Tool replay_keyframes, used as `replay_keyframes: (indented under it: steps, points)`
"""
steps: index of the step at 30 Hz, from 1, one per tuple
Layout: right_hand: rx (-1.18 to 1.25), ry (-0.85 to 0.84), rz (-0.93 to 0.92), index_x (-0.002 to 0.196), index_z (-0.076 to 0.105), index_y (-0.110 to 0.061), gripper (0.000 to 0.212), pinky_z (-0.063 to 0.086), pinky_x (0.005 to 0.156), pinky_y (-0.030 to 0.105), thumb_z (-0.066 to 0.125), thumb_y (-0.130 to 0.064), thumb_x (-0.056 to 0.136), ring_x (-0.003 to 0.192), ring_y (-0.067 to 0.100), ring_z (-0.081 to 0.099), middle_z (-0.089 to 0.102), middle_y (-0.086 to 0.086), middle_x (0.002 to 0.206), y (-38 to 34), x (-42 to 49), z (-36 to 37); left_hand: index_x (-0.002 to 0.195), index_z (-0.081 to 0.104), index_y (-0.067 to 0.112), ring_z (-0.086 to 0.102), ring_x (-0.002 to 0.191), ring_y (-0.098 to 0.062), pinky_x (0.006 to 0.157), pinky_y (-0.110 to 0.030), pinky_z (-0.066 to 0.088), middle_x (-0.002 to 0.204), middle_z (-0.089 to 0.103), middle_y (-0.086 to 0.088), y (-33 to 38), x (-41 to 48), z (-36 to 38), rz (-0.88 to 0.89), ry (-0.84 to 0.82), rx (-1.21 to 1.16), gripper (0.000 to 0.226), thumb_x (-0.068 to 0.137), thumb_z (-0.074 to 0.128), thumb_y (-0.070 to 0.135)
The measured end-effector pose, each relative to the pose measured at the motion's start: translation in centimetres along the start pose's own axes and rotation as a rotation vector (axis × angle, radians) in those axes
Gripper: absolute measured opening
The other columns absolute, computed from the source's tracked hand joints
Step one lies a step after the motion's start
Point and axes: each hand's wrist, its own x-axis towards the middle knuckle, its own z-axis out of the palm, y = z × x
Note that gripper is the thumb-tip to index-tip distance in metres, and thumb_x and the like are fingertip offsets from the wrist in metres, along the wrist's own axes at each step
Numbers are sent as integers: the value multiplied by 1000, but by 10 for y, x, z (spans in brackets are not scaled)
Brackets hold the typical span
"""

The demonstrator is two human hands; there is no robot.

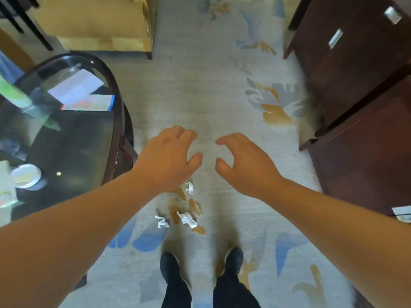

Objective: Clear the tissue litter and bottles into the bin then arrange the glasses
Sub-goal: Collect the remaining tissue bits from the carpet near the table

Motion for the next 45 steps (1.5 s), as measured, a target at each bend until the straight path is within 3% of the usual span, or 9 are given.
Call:
replay_keyframes:
  steps: [11, 22, 27, 32, 41, 45]
  points:
    - [19, -151, -79, 135, 45, -25, 46, 41, 92, 26, 51, -39, 91, 120, 12, 47, 45, -7, 137, 51, 73, 67, 133, 45, 18, 46, 121, -27, 96, -40, 42, 131, 50, -6, -39, 42, 90, -124, -14, -61, 49, 92, 46, 45]
    - [59, -363, -34, 135, 46, -24, 46, 41, 98, 30, 51, -37, 91, 121, 14, 47, 48, -4, 135, 152, 86, 320, 127, 47, 20, 51, 112, -29, 88, -41, 48, 128, 49, -7, -134, 12, 355, -273, -163, -160, 48, 87, 41, 46]
    - [60, -425, -10, 135, 46, -24, 45, 39, 95, 26, 50, -37, 92, 121, 13, 48, 49, -3, 134, 195, 92, 444, 130, 46, 18, 50, 112, -31, 88, -40, 47, 128, 48, -9, -187, -4, 473, -362, -219, -177, 48, 87, 48, 40]
    - [41, -498, -18, 136, 44, -23, 48, 37, 103, 27, 52, -37, 91, 126, 12, 45, 46, -5, 138, 236, 99, 551, 132, 43, 22, 48, 115, -30, 91, -45, 48, 132, 45, -7, -234, -22, 578, -419, -279, -191, 48, 88, 51, 41]
    - [2, -553, -91, 134, 45, -25, 48, 37, 92, 23, 55, -39, 89, 121, 11, 45, 47, -5, 134, 284, 116, 675, 130, 45, 21, 41, 121, -35, 91, -48, 48, 134, 42, -11, -302, -38, 705, -413, -362, -41, 57, 78, 67, 35]
    - [-14, -563, -172, 133, 46, -20, 51, 35, 94, 21, 59, -36, 87, 121, 15, 46, 47, -2, 133, 295, 118, 703, 116, 54, 23, 44, 113, -40, 81, -51, 50, 125, 45, -12, -319, -43, 731, -441, -374, 14, 43, 76, 68, 24]
